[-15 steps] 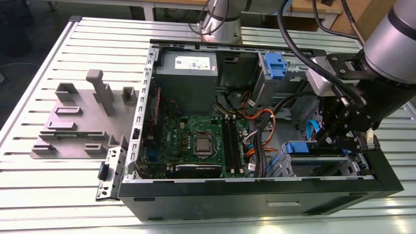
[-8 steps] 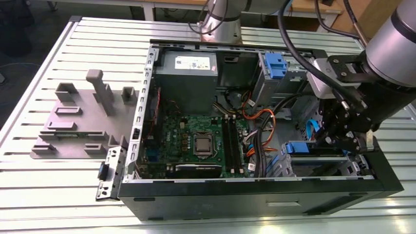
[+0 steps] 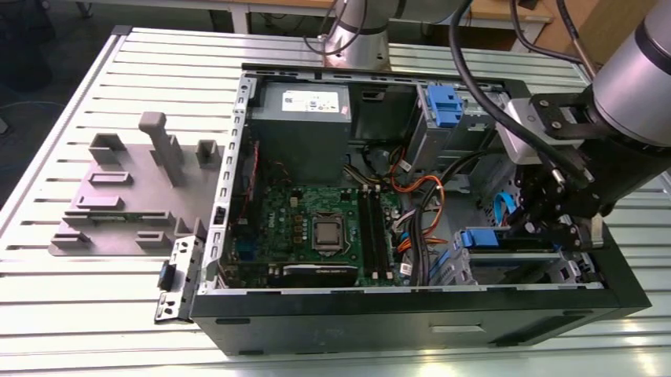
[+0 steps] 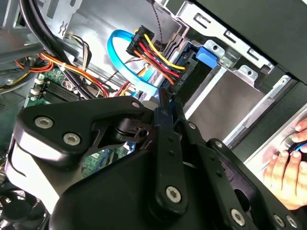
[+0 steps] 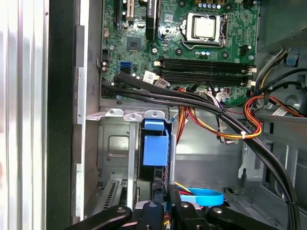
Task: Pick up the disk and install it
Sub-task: 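Insert the second disk wire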
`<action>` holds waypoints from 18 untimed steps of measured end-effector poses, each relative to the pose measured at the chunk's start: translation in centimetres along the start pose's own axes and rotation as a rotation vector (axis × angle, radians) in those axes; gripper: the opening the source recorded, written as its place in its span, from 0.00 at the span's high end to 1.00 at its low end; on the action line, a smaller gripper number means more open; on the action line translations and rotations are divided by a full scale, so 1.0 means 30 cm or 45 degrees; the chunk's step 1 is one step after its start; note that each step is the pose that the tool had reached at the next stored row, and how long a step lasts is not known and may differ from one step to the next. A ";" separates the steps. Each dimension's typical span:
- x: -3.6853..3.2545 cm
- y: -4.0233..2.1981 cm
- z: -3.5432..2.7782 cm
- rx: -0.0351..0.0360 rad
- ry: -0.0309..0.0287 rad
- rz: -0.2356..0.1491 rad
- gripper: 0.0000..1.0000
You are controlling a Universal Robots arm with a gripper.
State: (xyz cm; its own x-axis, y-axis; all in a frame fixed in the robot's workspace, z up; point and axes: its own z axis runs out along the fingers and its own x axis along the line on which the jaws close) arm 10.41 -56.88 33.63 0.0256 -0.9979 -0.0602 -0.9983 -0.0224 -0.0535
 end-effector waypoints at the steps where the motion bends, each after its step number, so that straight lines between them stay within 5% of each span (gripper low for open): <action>1: 0.001 0.000 0.001 0.0000 -0.0004 0.000 0.84; 10: 0.005 0.001 0.008 0.0006 -0.0125 0.004 0.84; 18: 0.006 0.000 0.003 0.0007 -0.0148 0.004 0.84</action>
State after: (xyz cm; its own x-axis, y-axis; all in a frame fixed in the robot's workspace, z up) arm 10.41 -57.07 33.53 0.0228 -0.9971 -0.0720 -0.9984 -0.0189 -0.0538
